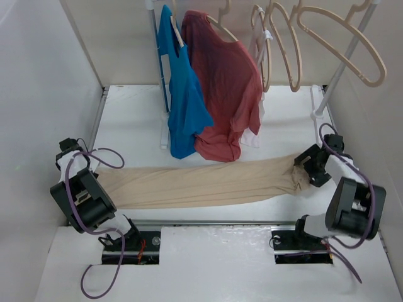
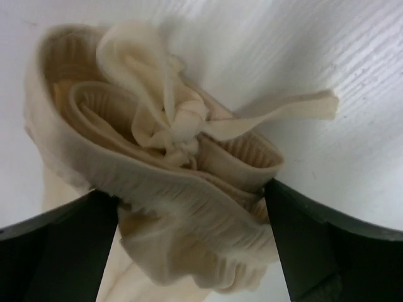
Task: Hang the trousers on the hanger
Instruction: Fold the trousers at the center of the board.
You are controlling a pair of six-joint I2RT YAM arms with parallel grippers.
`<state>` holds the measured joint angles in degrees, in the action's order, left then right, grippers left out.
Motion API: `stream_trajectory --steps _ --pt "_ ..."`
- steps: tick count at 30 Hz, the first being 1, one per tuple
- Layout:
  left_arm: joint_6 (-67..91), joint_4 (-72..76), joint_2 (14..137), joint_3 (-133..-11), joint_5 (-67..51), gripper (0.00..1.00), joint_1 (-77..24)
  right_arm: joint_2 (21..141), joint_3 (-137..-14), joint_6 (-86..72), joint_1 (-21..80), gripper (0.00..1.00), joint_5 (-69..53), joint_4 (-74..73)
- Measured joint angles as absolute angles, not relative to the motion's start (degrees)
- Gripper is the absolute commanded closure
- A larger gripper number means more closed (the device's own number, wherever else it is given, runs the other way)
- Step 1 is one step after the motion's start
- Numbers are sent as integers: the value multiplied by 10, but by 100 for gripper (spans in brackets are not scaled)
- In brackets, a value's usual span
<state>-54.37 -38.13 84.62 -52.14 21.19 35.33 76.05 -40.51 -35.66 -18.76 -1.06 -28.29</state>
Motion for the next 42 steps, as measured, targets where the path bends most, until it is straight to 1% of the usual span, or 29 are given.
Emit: stream_trajectory --steps 4,5,6,7,8,9,10,11,15,18,23,28,32,35,39,42 --pt "-539 -384 846 -521 211 48 354 838 -451 -363 -179 0 23 -282" --pt "-539 -385 846 -521 210 48 354 848 -460 -363 -170 3 34 -282" --pt "-538 -385 846 -521 210 48 354 855 -465 -363 -162 11 43 -281" --pt "-538 -385 846 -521 209 48 354 859 -468 -363 -155 40 48 -280" --pt "-538 -385 846 -521 209 48 354 861 -469 -361 -151 53 51 -278" --pt "-538 -385 846 -521 208 48 354 864 -469 -364 -150 64 51 -277" --pt "-537 -385 846 -521 206 48 354 867 -469 -365 -150 84 47 -275" --pt "-536 -385 846 -521 203 48 354 868 -469 -363 -153 100 44 -274" --pt "-531 -395 846 -533 174 48 354 871 -484 -355 -185 100 41 -287" --pt "-524 -418 846 -570 136 48 351 856 -507 -338 -229 100 57 -310" --pt "-501 -453 846 -655 41 48 325 748 -561 -314 -262 100 145 -348" --pt "-465 -474 847 -678 -35 48 266 660 -637 -293 -262 100 222 -359" --pt "-430 -463 847 -648 -58 48 189 632 -667 -281 -258 100 263 -374" --pt "-401 -454 851 -610 -70 48 129 614 -677 -274 -227 100 313 -395" --pt "-373 -437 857 -557 -81 48 47 600 -706 -269 -139 100 394 -425" --pt "-353 -421 858 -535 -70 48 -9 599 -743 -283 -10 100 453 -443"
